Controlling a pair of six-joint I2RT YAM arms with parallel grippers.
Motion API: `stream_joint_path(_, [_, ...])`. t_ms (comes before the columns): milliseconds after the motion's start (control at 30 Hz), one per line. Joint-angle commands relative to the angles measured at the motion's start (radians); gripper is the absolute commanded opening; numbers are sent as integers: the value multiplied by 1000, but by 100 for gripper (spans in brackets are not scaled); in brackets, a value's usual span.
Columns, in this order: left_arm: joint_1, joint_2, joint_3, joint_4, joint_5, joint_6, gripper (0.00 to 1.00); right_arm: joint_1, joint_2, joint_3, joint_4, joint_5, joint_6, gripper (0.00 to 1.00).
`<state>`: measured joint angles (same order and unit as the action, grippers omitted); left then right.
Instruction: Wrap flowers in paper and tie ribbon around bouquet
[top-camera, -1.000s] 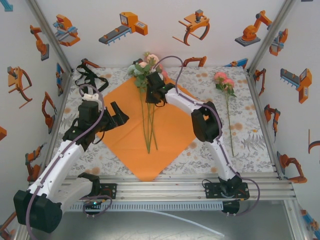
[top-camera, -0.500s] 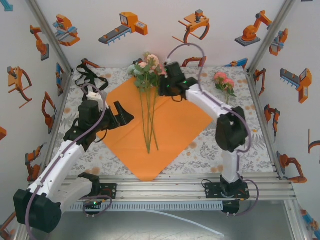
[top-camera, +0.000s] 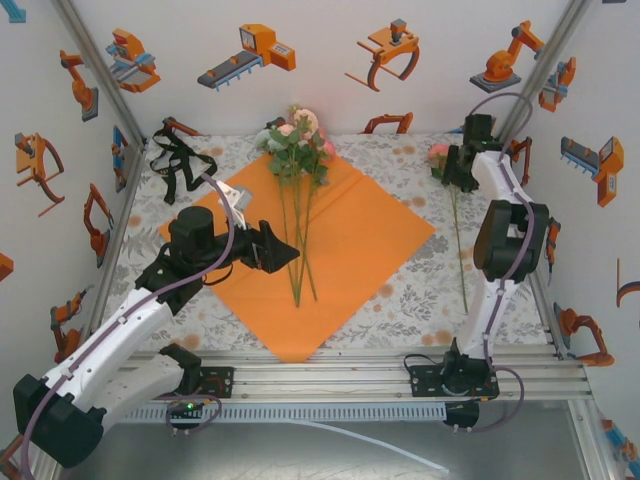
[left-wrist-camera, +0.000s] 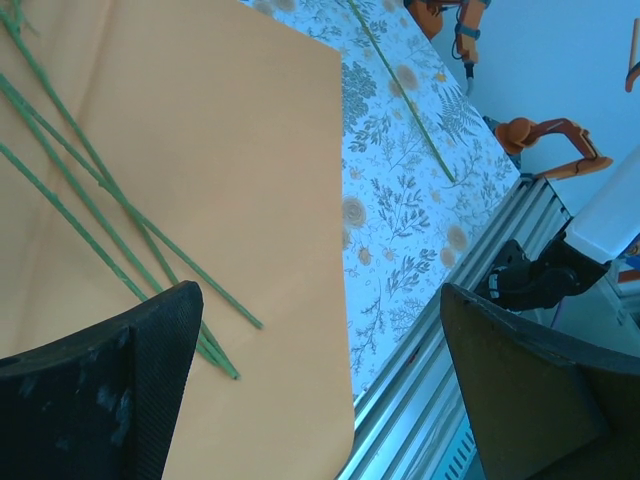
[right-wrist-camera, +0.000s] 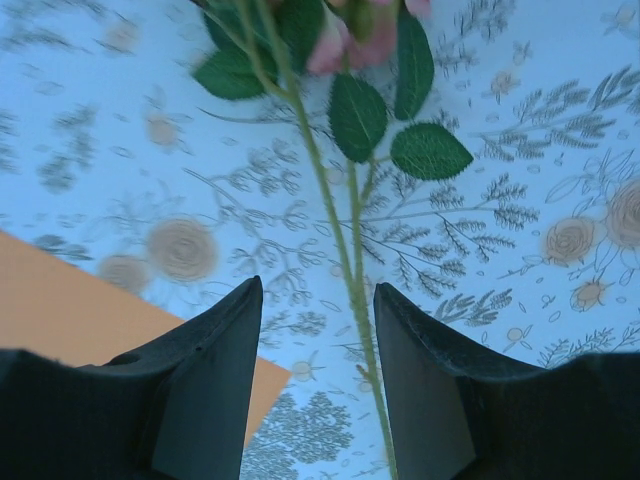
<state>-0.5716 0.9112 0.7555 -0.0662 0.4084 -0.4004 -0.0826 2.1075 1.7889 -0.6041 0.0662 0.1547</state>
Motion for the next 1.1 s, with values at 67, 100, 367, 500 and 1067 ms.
stream_joint_path(67, [-8,-6,34,14,-8,39,94,-3,67,54,-107,39,-45,46])
stream_joint_path(100, [-7,-6,34,14,-9,40,94,-5,77,52,-109,50,-50,46])
stream_joint_path(367, [-8,7,40,11,-35,41,94,-23,115,37,-119,46,-65,26])
stream_joint_path(500, [-8,9,43,3,-49,44,94,-23,84,38,-118,54,-83,7])
stream_joint_path(1067, [115,44,57,-169,-354,-145,94,304,-318,-228,273,-232,408,0])
